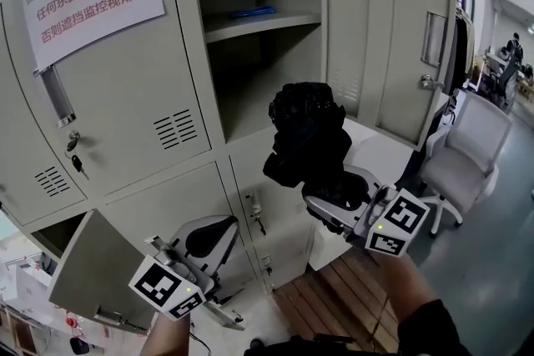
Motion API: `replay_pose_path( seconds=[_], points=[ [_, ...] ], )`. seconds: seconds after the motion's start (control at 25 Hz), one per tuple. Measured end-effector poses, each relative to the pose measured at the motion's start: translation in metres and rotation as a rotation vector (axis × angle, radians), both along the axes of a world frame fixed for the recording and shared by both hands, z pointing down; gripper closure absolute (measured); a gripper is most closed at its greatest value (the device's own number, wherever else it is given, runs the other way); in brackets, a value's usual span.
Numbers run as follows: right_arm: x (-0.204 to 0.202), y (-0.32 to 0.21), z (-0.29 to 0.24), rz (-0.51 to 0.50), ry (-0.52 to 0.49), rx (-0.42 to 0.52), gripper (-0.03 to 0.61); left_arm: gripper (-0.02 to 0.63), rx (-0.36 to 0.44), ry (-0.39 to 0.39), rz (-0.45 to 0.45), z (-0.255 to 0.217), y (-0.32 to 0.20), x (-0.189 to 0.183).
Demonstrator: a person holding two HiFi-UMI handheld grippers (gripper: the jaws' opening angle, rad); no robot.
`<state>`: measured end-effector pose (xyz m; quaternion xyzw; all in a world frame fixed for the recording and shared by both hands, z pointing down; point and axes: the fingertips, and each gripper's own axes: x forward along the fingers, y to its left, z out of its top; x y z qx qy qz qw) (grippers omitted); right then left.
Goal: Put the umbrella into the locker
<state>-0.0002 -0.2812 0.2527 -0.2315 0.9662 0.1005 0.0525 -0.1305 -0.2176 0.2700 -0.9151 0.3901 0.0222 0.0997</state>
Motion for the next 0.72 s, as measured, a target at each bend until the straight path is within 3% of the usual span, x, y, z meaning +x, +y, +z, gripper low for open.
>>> replay_pose_path(
  seconds=[0.24, 0.72],
  points=[
    [-0.009, -0.024, -0.071, 0.063, -0.005, 0.029, 0.321, 0.598, 0.070, -0.009, 0.029, -0.055, -0.005, -0.007],
    [-0.030, -0.069, -0.187, 0.219, 0.117, 0.055, 0.321, 0.598, 0.194, -0.067, 0.070, -0.130, -0.003, -0.006]
  ],
)
